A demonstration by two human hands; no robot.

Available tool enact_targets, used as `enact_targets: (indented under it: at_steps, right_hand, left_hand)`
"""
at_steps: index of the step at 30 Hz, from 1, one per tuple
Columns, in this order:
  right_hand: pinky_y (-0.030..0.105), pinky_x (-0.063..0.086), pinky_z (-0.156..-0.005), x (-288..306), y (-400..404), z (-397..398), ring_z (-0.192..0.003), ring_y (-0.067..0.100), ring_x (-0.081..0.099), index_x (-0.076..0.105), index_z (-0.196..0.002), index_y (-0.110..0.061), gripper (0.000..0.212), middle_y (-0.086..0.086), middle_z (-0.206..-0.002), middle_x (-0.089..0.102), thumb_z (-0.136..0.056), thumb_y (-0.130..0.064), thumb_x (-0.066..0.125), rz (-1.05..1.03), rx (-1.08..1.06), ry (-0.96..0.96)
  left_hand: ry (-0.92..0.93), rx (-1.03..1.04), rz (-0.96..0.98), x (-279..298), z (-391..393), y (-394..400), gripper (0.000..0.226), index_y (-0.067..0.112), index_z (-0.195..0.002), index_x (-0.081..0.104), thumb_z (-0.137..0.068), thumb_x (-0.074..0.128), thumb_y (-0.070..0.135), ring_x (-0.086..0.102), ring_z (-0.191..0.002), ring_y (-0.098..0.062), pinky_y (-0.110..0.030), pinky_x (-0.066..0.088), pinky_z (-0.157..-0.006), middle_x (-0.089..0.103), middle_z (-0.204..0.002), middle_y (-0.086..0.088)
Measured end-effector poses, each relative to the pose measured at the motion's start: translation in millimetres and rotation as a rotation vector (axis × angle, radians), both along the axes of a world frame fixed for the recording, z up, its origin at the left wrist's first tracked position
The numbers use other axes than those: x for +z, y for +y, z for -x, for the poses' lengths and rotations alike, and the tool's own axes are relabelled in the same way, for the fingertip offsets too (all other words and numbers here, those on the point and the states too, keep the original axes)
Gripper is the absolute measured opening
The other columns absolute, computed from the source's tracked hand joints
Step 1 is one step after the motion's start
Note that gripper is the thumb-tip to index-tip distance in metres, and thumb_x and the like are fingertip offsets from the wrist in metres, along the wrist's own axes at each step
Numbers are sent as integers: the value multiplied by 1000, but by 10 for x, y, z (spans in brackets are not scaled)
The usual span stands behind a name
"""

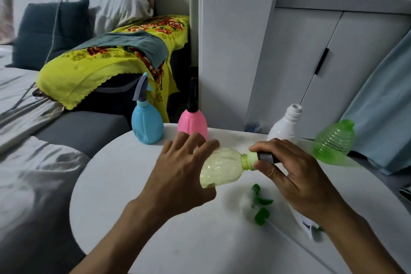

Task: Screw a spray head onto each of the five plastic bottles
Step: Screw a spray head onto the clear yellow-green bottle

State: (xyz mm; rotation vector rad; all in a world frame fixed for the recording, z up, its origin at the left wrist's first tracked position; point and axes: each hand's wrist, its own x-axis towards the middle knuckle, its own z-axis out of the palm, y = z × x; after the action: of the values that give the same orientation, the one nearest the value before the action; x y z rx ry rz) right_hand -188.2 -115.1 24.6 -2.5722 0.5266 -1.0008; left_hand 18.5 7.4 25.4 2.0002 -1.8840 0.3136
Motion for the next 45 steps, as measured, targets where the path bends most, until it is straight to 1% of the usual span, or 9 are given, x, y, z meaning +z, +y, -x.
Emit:
enact_targets:
  at_steps: [4, 9, 16, 19, 23, 30, 39, 42, 45]
  right_hand:
    - [24, 50, -81, -38, 57, -11, -100, 9, 62, 59, -110, -30, 23, -17, -106, 61, -91, -42, 59, -170, 74, -9]
    - [33, 53, -86, -58, 85, -48, -104, 16, 62, 56, -110, -29, 30, -17, -112, 59, -85, -21, 70, -209, 111, -61]
    - [49, 56, -83, -83, 57, -30, -94, 19, 68, 55, -113, -37, 34, -9, -104, 67, -82, -39, 70, -342, 63, -43]
    - [49, 57, -82, -43, 52, -9, -94, 19, 67, 57, -106, -35, 28, -7, -105, 67, -82, -35, 70, -327, 94, -35]
    - [41, 59, -85, 15, 63, 20, -97, 19, 68, 59, -102, -34, 24, -6, -104, 67, -82, -28, 71, -366, 148, -92]
    - [47, 56, -85, 18, 66, 74, -101, 23, 66, 59, -101, -35, 24, -7, -110, 68, -82, -31, 73, -343, 187, -5]
    - [44, 59, -68, -51, 59, 11, -72, 13, 65, 59, -103, -38, 34, -11, -89, 64, -81, -63, 65, -459, 46, -104]
    - [39, 58, -69, -68, 71, -11, -73, 9, 65, 57, -107, -40, 29, -9, -98, 64, -83, -51, 67, -472, 52, -89]
    - [36, 60, -74, -70, 63, -21, -82, 12, 68, 54, -114, -41, 40, -12, -104, 63, -78, -42, 73, -500, 73, -131]
  left_hand:
    - [-13, 3, -24, -2, -19, 29, 83, 23, -124, 58, -49, 83, 49, 52, -93, -24, -37, 50, -72, 62, -110, -1]
    - [7, 21, -18, 26, -28, 51, 83, 22, -124, 59, -50, 83, 48, 51, -94, -24, -37, 48, -73, 62, -111, -1]
    - [-30, 15, 14, 50, -35, 50, 84, 18, -123, 60, -47, 86, 45, 54, -93, -29, -41, 51, -71, 63, -108, -5]
    - [-44, 5, 19, 45, -27, 50, 84, 20, -123, 59, -48, 85, 47, 54, -92, -28, -41, 51, -70, 63, -108, -4]
    - [36, -45, -8, 59, -35, 64, 82, 24, -125, 58, -51, 81, 50, 52, -94, -23, -39, 53, -72, 62, -110, 2]
    - [342, -170, -266, 73, -121, 94, 84, 39, -127, 51, -50, 79, 59, 48, -97, 0, -23, 52, -79, 53, -109, 24]
    - [-81, 33, -17, 42, 101, 58, 82, 20, -122, 60, -48, 81, 47, 54, -93, -29, -40, 48, -72, 62, -107, -4]
    - [-129, 64, -9, 42, 115, 42, 81, 17, -121, 61, -47, 84, 43, 55, -93, -32, -42, 47, -71, 62, -107, -8]
    - [-136, 82, -1, 54, 119, 37, 82, 16, -121, 62, -46, 85, 42, 55, -94, -34, -42, 48, -72, 63, -108, -9]
